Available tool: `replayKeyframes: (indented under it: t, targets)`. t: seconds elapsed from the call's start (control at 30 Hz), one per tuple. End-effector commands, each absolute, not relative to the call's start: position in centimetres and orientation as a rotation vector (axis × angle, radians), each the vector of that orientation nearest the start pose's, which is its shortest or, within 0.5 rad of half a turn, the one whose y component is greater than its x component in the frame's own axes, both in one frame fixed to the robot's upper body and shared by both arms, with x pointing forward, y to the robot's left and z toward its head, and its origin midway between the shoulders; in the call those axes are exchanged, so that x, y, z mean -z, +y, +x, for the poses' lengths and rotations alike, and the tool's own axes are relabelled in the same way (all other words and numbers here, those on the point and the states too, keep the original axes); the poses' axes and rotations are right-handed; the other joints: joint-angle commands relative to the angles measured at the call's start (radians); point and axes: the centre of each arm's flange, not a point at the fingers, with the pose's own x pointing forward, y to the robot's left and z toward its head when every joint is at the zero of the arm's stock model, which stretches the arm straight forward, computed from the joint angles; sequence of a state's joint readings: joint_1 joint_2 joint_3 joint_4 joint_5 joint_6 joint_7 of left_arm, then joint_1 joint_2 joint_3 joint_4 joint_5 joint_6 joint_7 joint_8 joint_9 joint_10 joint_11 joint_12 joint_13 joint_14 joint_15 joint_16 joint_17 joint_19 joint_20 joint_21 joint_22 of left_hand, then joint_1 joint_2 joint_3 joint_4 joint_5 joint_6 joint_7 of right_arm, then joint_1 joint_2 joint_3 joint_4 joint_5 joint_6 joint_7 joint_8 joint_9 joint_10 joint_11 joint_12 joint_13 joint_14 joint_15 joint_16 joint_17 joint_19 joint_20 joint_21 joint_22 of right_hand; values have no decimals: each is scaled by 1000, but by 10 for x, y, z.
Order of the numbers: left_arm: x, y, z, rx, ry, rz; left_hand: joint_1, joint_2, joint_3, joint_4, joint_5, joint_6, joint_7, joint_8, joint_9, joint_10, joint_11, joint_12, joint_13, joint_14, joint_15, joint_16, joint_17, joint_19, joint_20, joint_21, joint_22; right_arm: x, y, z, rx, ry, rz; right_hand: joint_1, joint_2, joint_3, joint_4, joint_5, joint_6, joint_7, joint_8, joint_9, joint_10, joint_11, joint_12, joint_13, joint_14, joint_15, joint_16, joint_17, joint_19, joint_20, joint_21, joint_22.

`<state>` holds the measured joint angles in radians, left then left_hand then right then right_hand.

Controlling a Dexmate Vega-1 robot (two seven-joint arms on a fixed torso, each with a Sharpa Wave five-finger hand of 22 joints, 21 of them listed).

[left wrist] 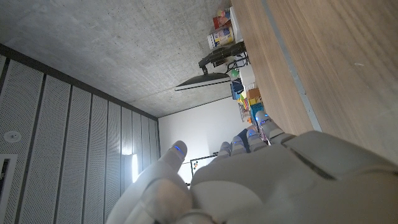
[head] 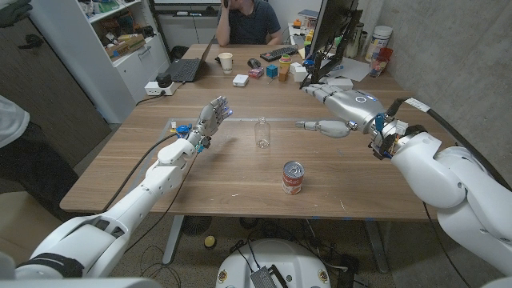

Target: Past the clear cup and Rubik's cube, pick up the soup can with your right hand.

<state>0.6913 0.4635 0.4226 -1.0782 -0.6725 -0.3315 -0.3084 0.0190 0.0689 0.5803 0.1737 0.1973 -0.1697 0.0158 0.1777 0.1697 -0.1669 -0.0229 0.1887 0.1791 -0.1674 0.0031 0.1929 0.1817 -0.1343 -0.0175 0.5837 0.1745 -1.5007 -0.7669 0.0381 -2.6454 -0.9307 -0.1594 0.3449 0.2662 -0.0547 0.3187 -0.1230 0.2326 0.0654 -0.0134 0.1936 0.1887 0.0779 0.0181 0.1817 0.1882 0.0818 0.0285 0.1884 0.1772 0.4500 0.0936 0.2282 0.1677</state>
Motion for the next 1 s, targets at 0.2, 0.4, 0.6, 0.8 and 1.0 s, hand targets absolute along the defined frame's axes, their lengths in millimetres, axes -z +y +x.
replayKeyframes:
  t: [0.2,0.4,0.6,0.8,1.0]
  targets:
    - [18,274,678,412,-573,22,-1,93,-1,1,5,-57,-1,4,4,-56,3,4,2,-53,-2,8,2,6,-2,-5,2,-28,-185,363,-27,-732,-1688,8,-27,-21,-6,12,-39,-26,-9,6,-21,-5,5,5,17,1,5,3,64,7,6,1]
    - [18,273,678,418,-570,29,-1,93,-2,1,5,-58,0,4,4,-56,1,3,2,-52,-2,8,2,6,-2,-7,2,-24,-182,367,-47,-693,-1699,14,-30,-24,-8,16,-48,-31,-9,6,-25,-6,5,5,23,2,7,3,78,9,6,1]
    - [18,274,677,419,-570,31,-1,93,-2,1,5,-59,-1,3,4,-57,2,3,2,-52,-1,8,2,7,-1,-10,2,-20,-179,371,-67,-670,-1692,17,-34,-28,-8,21,-48,-26,-6,7,-27,-6,6,5,40,0,12,3,99,7,7,1]
    - [19,277,675,414,-568,33,-1,93,-2,1,5,-59,0,3,4,-57,2,3,2,-53,-1,7,2,7,-1,-12,2,-16,-174,375,-92,-635,-1701,15,-37,-34,-5,24,-59,-22,-8,7,-37,-4,4,5,40,1,11,5,107,14,4,1]
    - [20,277,674,418,-563,37,-1,93,-3,1,5,-60,-1,3,4,-57,2,3,2,-53,-1,7,2,8,-1,-14,2,-11,-170,381,-134,-590,-1714,11,-40,-40,-2,28,-74,-29,-10,8,-51,-5,1,5,32,4,8,6,107,22,-2,0]
